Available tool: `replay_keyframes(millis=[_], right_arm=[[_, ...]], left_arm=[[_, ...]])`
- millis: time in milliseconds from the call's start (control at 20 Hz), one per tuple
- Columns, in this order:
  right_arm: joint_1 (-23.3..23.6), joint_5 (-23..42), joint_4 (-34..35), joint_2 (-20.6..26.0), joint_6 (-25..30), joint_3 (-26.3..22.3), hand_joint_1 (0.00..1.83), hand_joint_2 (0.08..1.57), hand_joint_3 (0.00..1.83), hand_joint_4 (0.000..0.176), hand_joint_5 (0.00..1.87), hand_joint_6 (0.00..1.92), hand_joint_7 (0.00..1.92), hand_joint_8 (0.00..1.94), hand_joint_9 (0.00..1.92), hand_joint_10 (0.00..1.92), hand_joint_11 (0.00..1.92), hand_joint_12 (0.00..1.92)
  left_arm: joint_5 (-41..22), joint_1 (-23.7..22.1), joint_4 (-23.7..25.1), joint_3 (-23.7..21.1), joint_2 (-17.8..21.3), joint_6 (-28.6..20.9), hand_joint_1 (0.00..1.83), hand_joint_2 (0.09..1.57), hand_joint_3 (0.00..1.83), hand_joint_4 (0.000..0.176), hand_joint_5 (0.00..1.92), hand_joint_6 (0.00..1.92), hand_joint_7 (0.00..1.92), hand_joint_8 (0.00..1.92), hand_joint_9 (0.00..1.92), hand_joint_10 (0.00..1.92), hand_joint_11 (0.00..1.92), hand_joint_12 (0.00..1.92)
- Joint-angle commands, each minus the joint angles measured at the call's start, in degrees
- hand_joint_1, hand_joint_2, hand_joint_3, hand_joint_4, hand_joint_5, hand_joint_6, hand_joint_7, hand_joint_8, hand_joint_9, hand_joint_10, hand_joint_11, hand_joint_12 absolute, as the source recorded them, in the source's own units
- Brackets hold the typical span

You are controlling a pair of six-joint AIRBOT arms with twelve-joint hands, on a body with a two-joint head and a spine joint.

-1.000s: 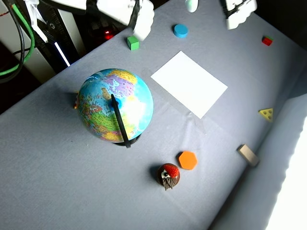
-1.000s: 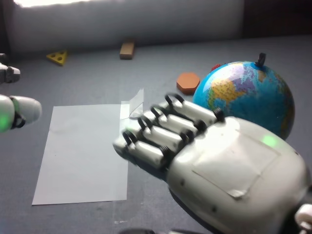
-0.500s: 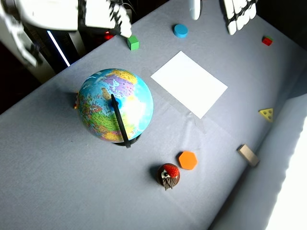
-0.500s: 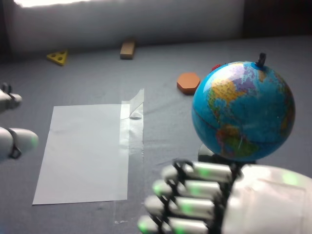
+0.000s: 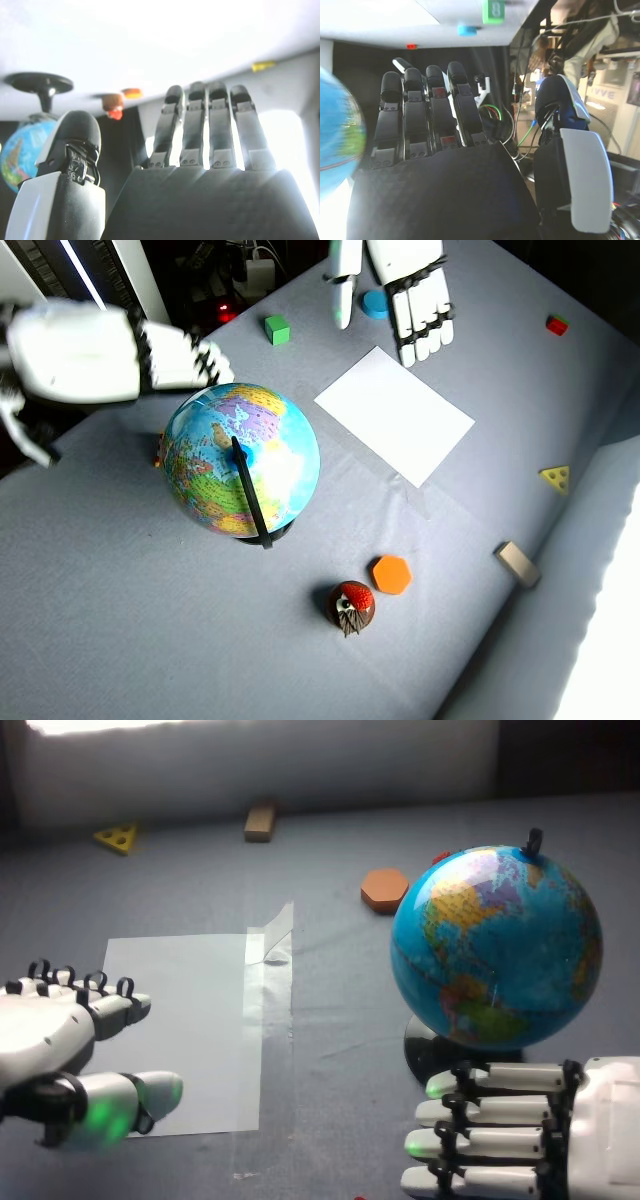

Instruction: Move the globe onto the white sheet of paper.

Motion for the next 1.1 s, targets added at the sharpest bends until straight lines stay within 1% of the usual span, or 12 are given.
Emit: replay_keyframes(millis=[0,50,100,200,300,450,550,650,750,800,850,1050], right_arm=[[-0.1,6.8,0.1,-0.4,1.3,0.5,0.07,1.13,0.0,0.0,0.24,0.0,0.18,0.0,0.17,0.03,0.0,0.39],[-1.0,6.6,-2.4,-0.6,3.9,2.1,0.07,1.13,0.0,0.0,0.25,0.01,0.18,0.0,0.17,0.03,0.0,0.39],[-1.7,6.7,-4.3,-0.7,5.4,3.1,0.07,1.13,0.0,0.0,0.25,0.01,0.18,0.0,0.17,0.03,0.0,0.39],[-3.3,8.6,-6.8,-0.7,6.1,4.8,0.07,1.13,0.0,0.0,0.25,0.01,0.19,0.0,0.17,0.03,0.0,0.39],[-4.2,9.7,-8.0,-0.9,6.3,6.1,0.07,1.13,0.0,0.0,0.25,0.01,0.19,0.0,0.17,0.03,0.0,0.39],[-5.0,10.2,-10.6,-1.5,9.1,8.9,0.07,1.13,0.0,0.0,0.25,0.01,0.19,0.0,0.18,0.02,0.0,0.41],[-5.3,11.9,-12.2,-2.1,10.7,11.4,0.07,1.13,0.0,0.0,0.25,0.01,0.19,0.0,0.18,0.02,0.0,0.42],[-5.4,13.9,-13.3,-2.6,11.0,13.8,0.07,1.13,0.0,0.0,0.25,0.01,0.18,0.0,0.18,0.02,0.0,0.42],[-5.2,14.1,-13.9,-3.6,12.4,16.5,0.07,1.13,0.0,0.0,0.25,0.0,0.18,0.0,0.19,0.02,0.0,0.42],[-4.8,14.3,-15.7,-4.2,13.9,18.2,0.06,1.13,0.0,0.0,0.25,0.0,0.18,0.0,0.19,0.02,0.0,0.42],[-4.5,14.8,-16.6,-4.7,14.9,19.7,0.06,1.13,0.0,0.0,0.26,0.01,0.19,0.0,0.19,0.02,0.0,0.43],[-3.6,15.3,-16.7,-6.8,16.5,24.6,0.06,1.13,0.0,0.0,0.25,0.0,0.18,0.0,0.19,0.02,0.0,0.43]], left_arm=[[-6.8,0.2,2.5,-0.1,-0.4,-1.8,0.0,1.23,0.0,0.014,0.11,0.0,0.1,0.0,0.08,0.0,0.0,0.03],[-8.9,2.6,4.5,-0.2,-1.8,-5.4,0.0,1.23,0.0,0.014,0.11,0.0,0.1,0.0,0.07,0.0,0.0,0.03],[-10.7,3.8,5.7,-0.4,-2.7,-6.7,0.0,1.23,0.0,0.014,0.11,0.0,0.1,0.0,0.07,0.0,0.0,0.03],[-13.9,6.0,7.9,-0.6,-4.7,-8.7,0.0,1.23,0.0,0.014,0.11,0.0,0.1,0.0,0.07,0.0,0.0,0.03],[-14.6,7.5,9.8,-0.3,-5.7,-10.4,0.0,1.22,0.0,0.014,0.11,0.0,0.09,0.0,0.07,0.0,0.0,0.03],[-16.9,8.3,10.3,-0.1,-6.6,-10.9,0.0,1.22,0.0,0.013,0.13,0.01,0.09,0.0,0.07,0.0,0.0,0.03],[-17.3,9.1,10.5,0.1,-7.3,-11.5,0.0,1.22,0.0,0.013,0.13,0.01,0.09,0.0,0.07,0.0,0.0,0.03],[-18.5,9.5,10.6,0.4,-8.1,-11.4,0.0,1.22,0.0,0.013,0.13,0.01,0.09,0.0,0.06,0.0,0.0,0.03],[-18.7,9.5,9.6,1.5,-9.4,-11.9,0.0,1.22,0.0,0.014,0.11,0.0,0.09,0.0,0.07,0.0,0.0,0.03],[-18.7,9.5,9.7,1.8,-9.7,-12.0,0.0,1.22,0.0,0.014,0.11,0.0,0.09,0.0,0.07,0.0,0.0,0.02],[-18.7,9.6,10.1,1.7,-9.7,-12.0,0.0,1.22,0.0,0.014,0.11,0.0,0.09,0.0,0.07,0.0,0.0,0.02],[-18.7,9.1,11.1,0.1,-9.3,-12.0,0.0,1.22,0.0,0.013,0.11,0.0,0.09,0.0,0.06,0.0,0.0,0.0]])
